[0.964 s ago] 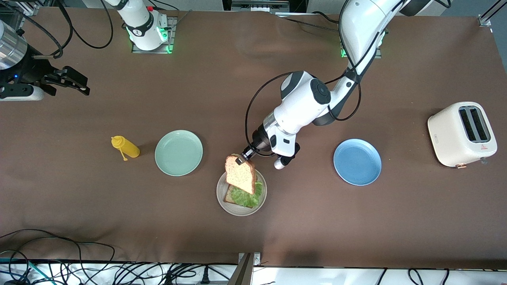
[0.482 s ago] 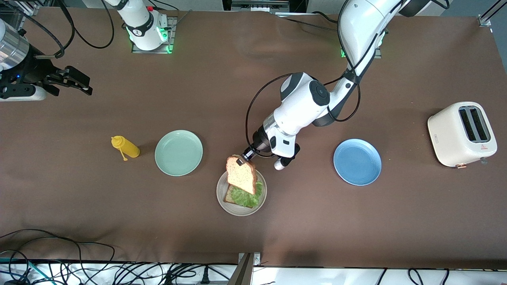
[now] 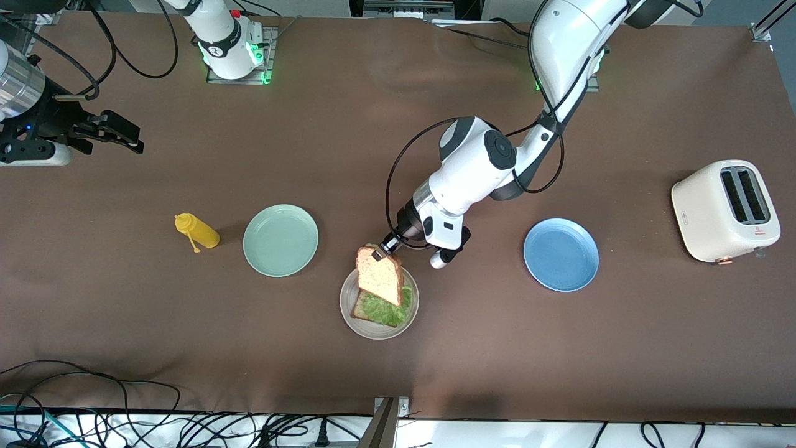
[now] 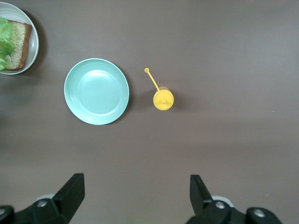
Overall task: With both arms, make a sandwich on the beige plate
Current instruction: 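Lower the bread slice onto the lettuce with the left gripper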
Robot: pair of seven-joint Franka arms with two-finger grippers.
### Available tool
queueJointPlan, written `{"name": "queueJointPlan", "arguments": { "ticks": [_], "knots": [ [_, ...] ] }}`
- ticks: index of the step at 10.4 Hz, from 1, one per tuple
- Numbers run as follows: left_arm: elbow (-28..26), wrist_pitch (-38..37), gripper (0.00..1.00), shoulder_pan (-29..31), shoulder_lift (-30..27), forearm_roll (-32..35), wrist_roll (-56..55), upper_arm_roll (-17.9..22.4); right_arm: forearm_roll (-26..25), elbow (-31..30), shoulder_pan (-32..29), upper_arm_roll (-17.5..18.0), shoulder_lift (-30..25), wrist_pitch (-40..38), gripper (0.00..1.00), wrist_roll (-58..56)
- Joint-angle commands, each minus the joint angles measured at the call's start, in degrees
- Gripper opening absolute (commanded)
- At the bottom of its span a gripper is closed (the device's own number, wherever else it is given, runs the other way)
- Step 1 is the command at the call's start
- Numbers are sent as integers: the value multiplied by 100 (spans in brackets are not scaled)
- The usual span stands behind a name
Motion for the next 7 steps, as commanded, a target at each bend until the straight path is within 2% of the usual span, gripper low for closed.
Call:
{"name": "queueJointPlan", "arguments": {
  "ticks": [1,4,6,7],
  "knots": [
    [145,23,0,-89,128,-47,61,115,74,133,-1,-9,120,-119,100,-207],
    [223,49,0,-98,348,156,61,133,92,133,0,-9,120,-128,100,-120],
    [504,58,0,-185,567,156,26,150,100,133,-9,-9,129,-128,100,-190],
    [627,58,0,-299,612,147,-17,281,100,133,-9,-9,129,-128,100,-173]
  ]
}}
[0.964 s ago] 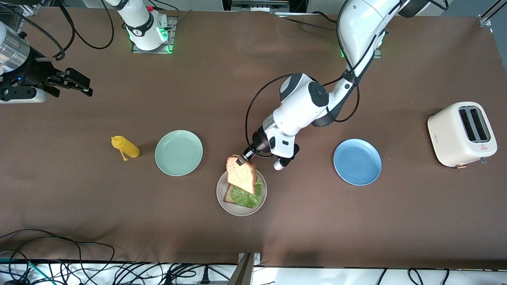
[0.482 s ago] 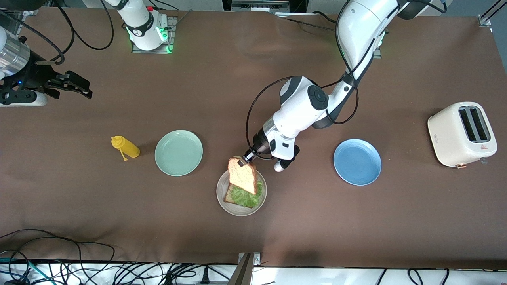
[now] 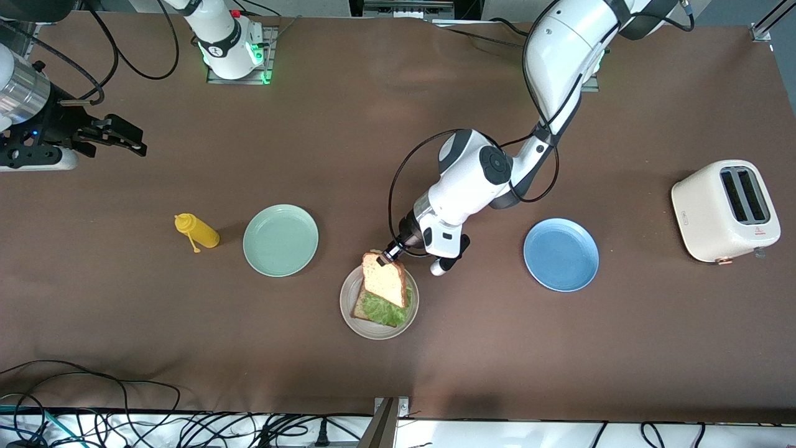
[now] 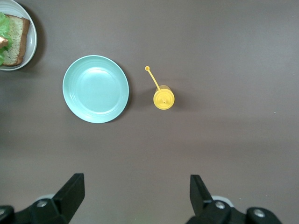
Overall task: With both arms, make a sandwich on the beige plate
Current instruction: 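Lower the bread slice onto the lettuce with the left gripper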
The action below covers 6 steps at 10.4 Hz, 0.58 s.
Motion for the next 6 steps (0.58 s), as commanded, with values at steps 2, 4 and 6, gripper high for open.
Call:
{"name": "queueJointPlan", "arguments": {
  "ticks": [2,4,6],
  "knots": [
    [648,43,0,-449,294,90,-228,453,100,133,-10,-9,52,-124,100,-89],
    [735,52,0,-458,364,99,-237,480,100,133,-10,-9,52,-124,100,-81],
    [859,629,0,-520,618,99,-237,498,100,133,-10,-9,52,-124,100,-98]
  ]
}}
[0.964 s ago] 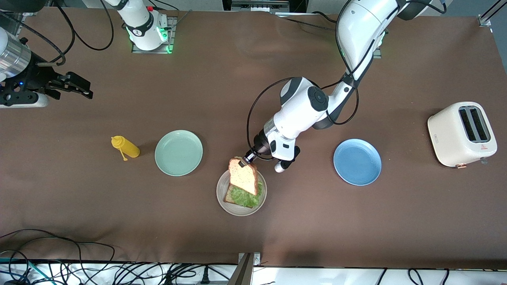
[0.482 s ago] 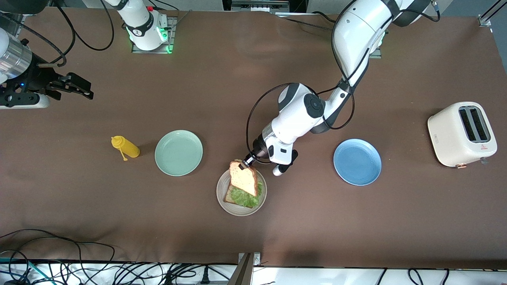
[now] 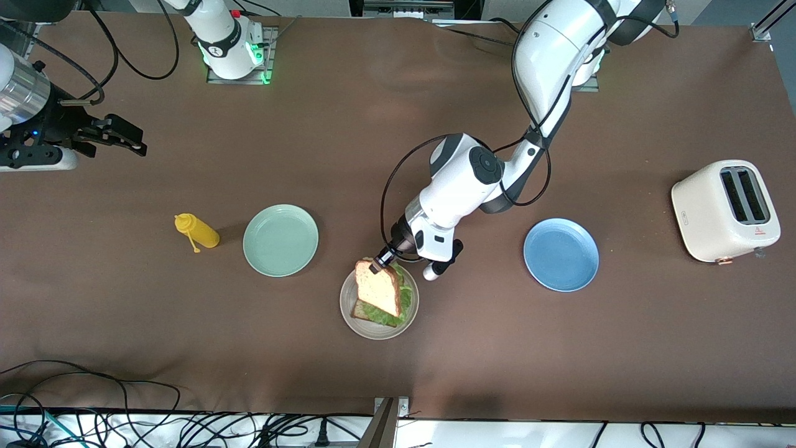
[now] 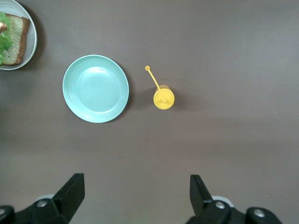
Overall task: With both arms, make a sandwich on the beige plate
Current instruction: 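Lower the bread slice onto the lettuce with the left gripper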
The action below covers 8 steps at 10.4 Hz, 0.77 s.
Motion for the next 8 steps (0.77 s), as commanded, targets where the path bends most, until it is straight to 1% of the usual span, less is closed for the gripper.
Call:
{"name": "queueJointPlan", "arguments": {
  "ticks": [1,8],
  "knots": [
    [423,416,0,-167,375,90,-147,130,100,133,-11,-9,51,-128,100,-107],
    [335,408,0,-141,332,107,-218,139,92,142,-11,-18,51,-207,100,-116]
  ]
}}
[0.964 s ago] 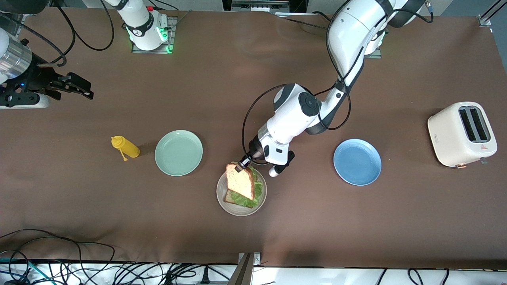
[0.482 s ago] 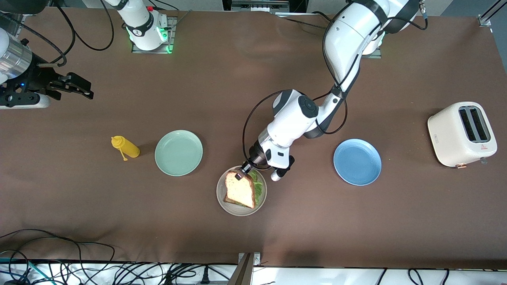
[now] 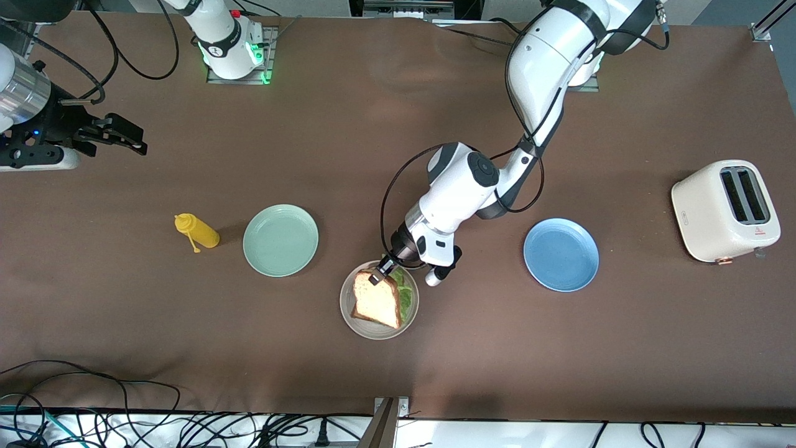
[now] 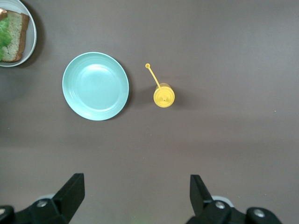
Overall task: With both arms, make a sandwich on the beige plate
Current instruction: 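Lower the bread slice onto the lettuce with the left gripper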
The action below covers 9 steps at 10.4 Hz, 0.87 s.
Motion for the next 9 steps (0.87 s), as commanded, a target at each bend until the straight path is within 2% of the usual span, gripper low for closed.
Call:
{"name": "queueJointPlan", "arguments": {
  "ticks": [1,9],
  "knots": [
    [156,26,0,-68,67,116,-142,83,91,142,-19,-18,50,-141,100,-106],
    [86,26,0,-16,41,116,-116,83,118,142,-19,-18,147,-97,100,-71]
  ]
}}
